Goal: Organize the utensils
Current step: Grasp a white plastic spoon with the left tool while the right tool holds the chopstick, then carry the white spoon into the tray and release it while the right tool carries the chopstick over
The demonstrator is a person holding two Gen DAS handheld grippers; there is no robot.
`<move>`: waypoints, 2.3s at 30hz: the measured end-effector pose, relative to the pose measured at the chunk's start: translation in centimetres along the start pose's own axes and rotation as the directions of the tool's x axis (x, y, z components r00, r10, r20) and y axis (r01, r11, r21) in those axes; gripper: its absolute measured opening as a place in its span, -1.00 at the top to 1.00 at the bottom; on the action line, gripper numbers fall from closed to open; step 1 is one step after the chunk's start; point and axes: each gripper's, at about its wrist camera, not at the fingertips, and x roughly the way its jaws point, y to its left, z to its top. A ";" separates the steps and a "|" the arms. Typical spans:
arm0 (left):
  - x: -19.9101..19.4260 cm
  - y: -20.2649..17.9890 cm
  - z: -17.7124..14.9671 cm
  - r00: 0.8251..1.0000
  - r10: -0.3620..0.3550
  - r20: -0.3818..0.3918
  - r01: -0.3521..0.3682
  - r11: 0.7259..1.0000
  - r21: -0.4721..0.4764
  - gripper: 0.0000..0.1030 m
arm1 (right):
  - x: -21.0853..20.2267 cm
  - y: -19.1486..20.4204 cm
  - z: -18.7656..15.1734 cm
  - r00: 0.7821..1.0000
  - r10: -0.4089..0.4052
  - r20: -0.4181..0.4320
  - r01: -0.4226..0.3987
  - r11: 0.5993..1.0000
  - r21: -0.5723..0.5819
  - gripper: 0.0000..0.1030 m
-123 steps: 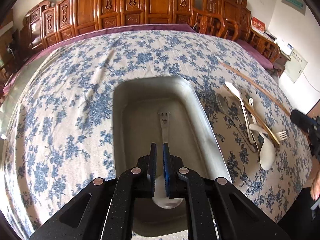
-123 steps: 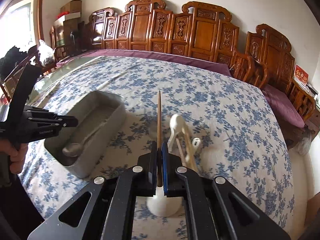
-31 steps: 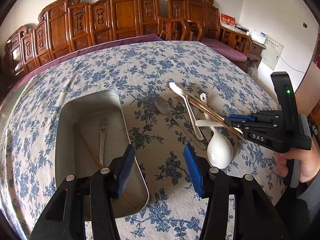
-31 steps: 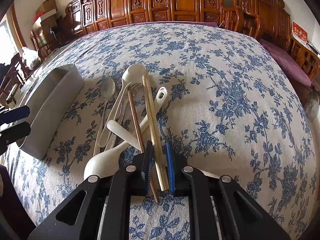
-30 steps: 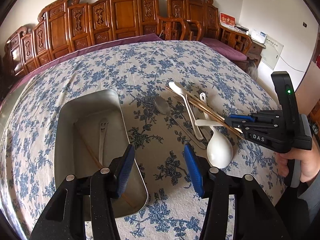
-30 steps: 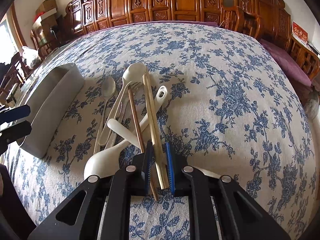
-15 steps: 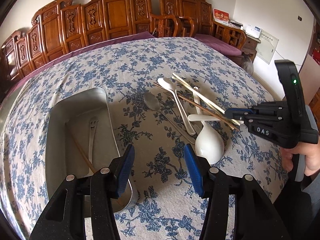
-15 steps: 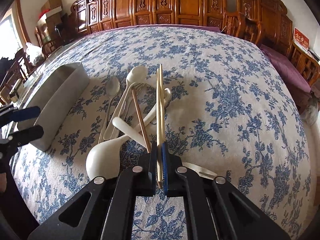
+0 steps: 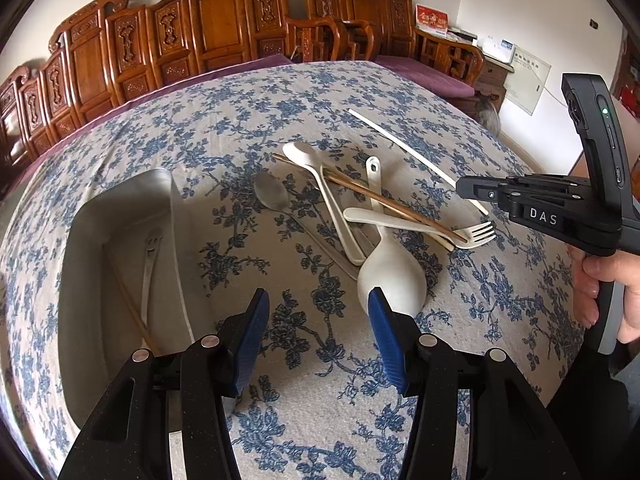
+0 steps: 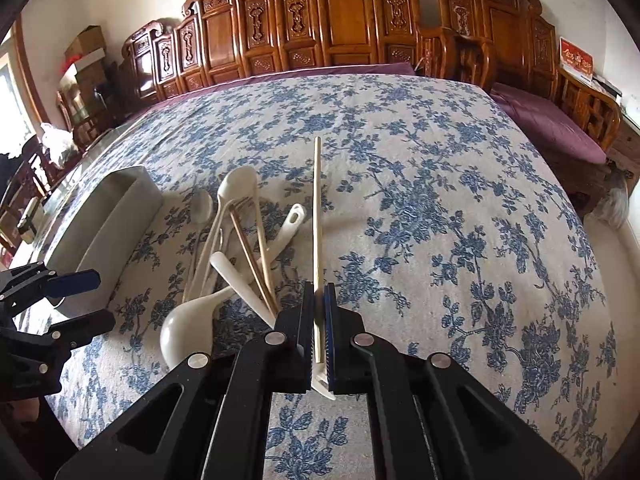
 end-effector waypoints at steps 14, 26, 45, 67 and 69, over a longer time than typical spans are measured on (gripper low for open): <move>3.9 -1.4 3.2 0.998 -0.011 -0.054 0.009 0.999 -0.040 -0.05 | -0.2 -0.8 -0.2 1.000 -0.003 0.017 0.003 1.000 0.013 0.89; 8.5 -0.4 6.6 0.997 -0.007 -0.078 -0.001 0.994 -0.112 0.58 | -0.3 -1.2 0.1 0.998 0.062 0.025 -0.064 0.996 0.068 0.89; 8.4 0.1 5.8 0.996 -0.024 -0.088 0.013 0.992 -0.123 0.92 | -0.3 -0.6 0.3 0.996 0.088 0.028 -0.090 0.993 0.070 0.89; 0.1 2.7 5.2 1.000 0.011 -0.001 -0.011 0.998 -0.060 0.94 | 0.1 2.6 0.6 0.995 0.096 0.021 -0.096 0.995 0.009 0.89; -0.6 3.4 4.9 1.000 0.021 0.003 -0.020 0.998 -0.063 0.94 | 0.1 3.1 0.5 0.995 0.093 0.020 -0.093 0.996 -0.004 0.89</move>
